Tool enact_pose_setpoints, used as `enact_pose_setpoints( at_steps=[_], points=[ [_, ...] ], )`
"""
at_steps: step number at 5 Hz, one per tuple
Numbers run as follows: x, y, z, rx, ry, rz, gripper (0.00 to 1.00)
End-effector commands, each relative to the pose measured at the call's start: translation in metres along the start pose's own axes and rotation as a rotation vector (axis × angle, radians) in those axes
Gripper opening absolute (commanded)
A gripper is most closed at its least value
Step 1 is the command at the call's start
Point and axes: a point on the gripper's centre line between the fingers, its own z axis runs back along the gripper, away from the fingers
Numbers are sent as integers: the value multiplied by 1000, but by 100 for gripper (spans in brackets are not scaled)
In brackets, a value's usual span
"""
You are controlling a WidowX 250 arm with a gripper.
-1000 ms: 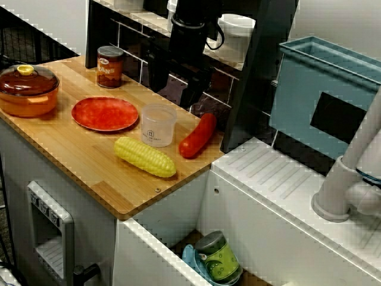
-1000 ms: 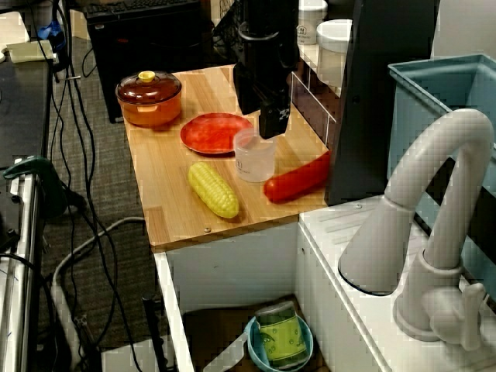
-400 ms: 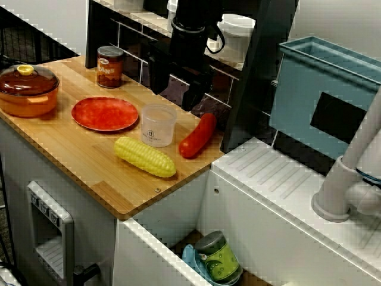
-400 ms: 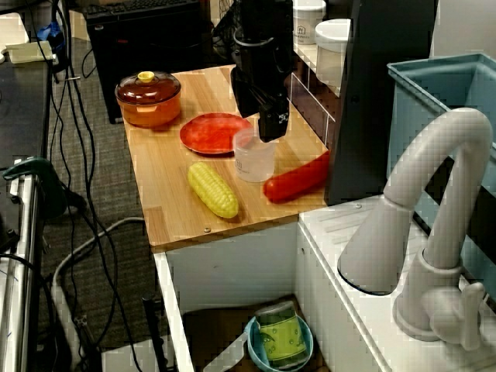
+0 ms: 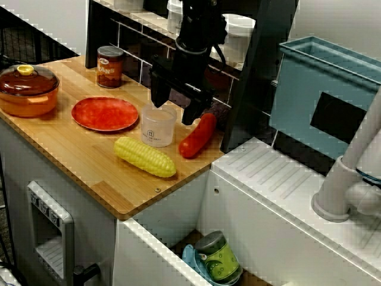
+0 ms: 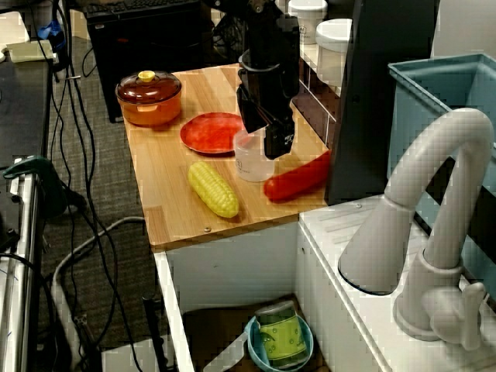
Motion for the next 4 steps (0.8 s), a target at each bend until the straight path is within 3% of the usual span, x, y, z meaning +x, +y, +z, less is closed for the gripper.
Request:
enact_pose_setpoints(
  at_steps=[1,4],
  points=[
    [-1,5,4,20,-50,2,100],
    [-6,5,-9,43,-46,12,100]
  ],
)
